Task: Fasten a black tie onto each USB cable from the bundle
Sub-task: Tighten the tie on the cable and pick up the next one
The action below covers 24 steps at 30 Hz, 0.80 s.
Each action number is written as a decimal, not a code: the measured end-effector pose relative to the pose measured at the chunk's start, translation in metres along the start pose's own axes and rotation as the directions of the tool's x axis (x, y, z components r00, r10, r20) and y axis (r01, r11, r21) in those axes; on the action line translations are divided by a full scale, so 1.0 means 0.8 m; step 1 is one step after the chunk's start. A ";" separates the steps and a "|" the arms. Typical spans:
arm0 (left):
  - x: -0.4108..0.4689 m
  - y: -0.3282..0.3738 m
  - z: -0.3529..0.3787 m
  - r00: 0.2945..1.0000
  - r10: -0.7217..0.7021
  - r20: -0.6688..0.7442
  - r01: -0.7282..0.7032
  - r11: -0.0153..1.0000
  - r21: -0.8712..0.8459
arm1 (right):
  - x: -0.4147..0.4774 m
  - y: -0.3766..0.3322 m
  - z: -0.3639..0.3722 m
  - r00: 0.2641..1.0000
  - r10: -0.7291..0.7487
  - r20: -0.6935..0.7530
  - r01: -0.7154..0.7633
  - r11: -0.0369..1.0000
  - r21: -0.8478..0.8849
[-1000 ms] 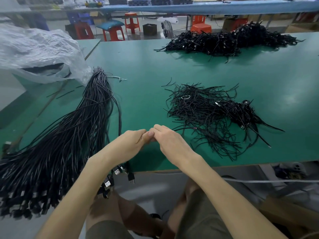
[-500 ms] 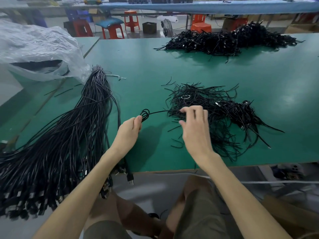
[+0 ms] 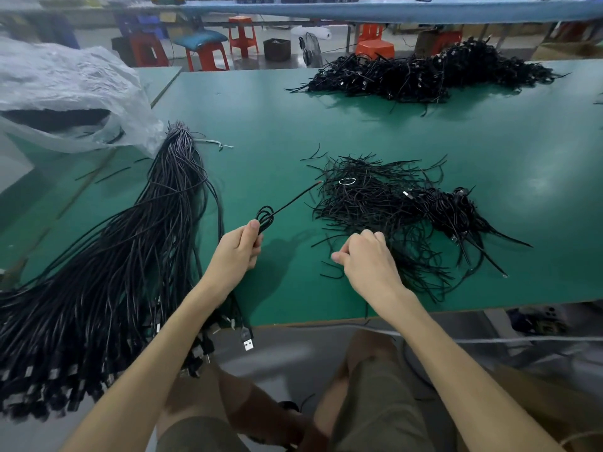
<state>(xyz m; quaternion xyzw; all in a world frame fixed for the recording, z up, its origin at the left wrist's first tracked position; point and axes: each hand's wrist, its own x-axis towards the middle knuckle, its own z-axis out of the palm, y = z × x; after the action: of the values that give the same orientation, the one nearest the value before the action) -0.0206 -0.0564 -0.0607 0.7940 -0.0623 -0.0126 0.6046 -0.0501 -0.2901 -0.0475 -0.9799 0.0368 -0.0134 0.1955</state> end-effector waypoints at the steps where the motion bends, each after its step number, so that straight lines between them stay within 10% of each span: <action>1: 0.000 0.001 0.001 1.000 0.003 0.004 -0.003 1.000 0.003 | 0.001 -0.001 0.000 1.000 -0.004 0.003 0.004 1.000 -0.019; 24: -0.006 0.008 0.000 1.000 -0.005 0.020 0.005 1.000 -0.008 | -0.003 0.006 0.012 0.993 -0.072 -0.097 0.068 0.996 -0.050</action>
<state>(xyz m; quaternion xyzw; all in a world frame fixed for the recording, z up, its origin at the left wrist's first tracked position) -0.0260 -0.0573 -0.0548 0.7916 -0.0663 -0.0222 0.6071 -0.0522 -0.2904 -0.0583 -0.9831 0.0123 -0.0676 0.1699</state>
